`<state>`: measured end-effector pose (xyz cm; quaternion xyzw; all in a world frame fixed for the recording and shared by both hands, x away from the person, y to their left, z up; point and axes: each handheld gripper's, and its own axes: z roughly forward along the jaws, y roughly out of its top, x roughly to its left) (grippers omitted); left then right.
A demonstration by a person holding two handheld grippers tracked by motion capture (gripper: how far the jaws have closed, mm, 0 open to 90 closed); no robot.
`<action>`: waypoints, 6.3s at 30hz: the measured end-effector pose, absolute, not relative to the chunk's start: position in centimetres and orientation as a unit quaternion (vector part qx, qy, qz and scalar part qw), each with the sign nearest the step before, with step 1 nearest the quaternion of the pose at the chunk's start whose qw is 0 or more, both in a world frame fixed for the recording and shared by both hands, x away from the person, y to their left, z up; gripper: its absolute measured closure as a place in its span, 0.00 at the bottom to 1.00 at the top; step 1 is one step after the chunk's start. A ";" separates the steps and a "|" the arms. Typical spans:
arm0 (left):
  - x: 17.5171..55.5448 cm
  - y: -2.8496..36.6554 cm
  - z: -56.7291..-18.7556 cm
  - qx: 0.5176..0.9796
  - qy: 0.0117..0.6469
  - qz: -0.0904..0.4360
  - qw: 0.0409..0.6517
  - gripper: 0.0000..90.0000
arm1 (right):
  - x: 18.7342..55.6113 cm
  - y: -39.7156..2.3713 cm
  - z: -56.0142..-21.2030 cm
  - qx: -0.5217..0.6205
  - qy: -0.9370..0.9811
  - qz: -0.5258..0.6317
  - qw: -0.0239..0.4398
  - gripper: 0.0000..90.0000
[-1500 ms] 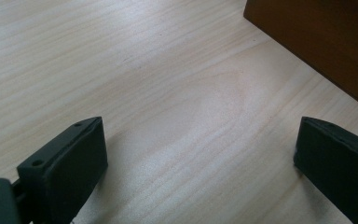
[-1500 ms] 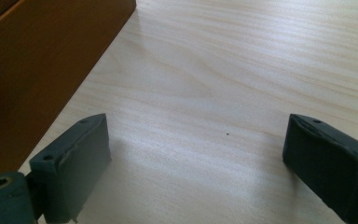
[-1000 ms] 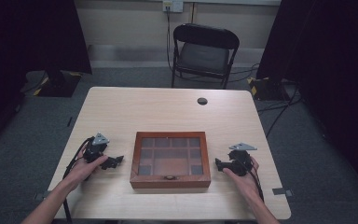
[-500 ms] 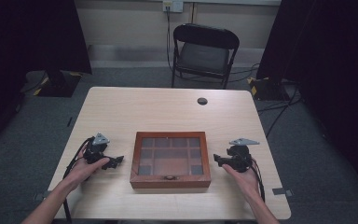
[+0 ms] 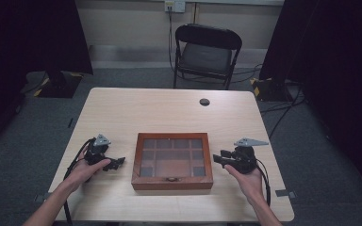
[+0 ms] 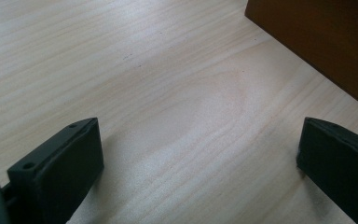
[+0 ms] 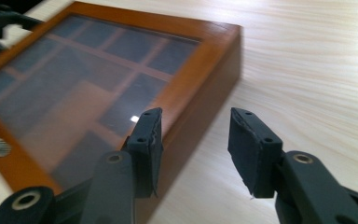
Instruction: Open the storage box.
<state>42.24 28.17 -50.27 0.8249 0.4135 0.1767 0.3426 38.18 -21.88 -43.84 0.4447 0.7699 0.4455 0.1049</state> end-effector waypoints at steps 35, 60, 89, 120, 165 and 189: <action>42.3 28.2 -50.3 0.826 0.411 0.175 0.343 0.00 | 36.1 -15.7 -42.7 0.326 0.825 0.459 0.038 0.87; 42.3 28.2 -50.3 0.827 0.410 0.175 0.343 0.00 | 35.3 -11.4 -43.3 0.254 0.854 0.454 0.001 0.91; 42.3 28.2 -50.3 0.827 0.410 0.175 0.343 0.00 | 35.6 -8.9 -44.4 0.214 0.870 0.445 -0.012 0.89; 42.3 28.2 -50.3 0.827 0.409 0.175 0.343 0.00 | 35.6 -8.7 -43.1 0.224 0.866 0.447 -0.014 0.90; 42.4 28.2 -50.3 0.828 0.409 0.174 0.343 0.00 | 36.3 -9.0 -39.1 0.221 0.855 0.469 -0.004 0.91; 42.4 28.2 -50.3 0.828 0.408 0.174 0.343 0.00 | 37.4 -9.1 -36.8 0.222 0.849 0.480 0.007 0.91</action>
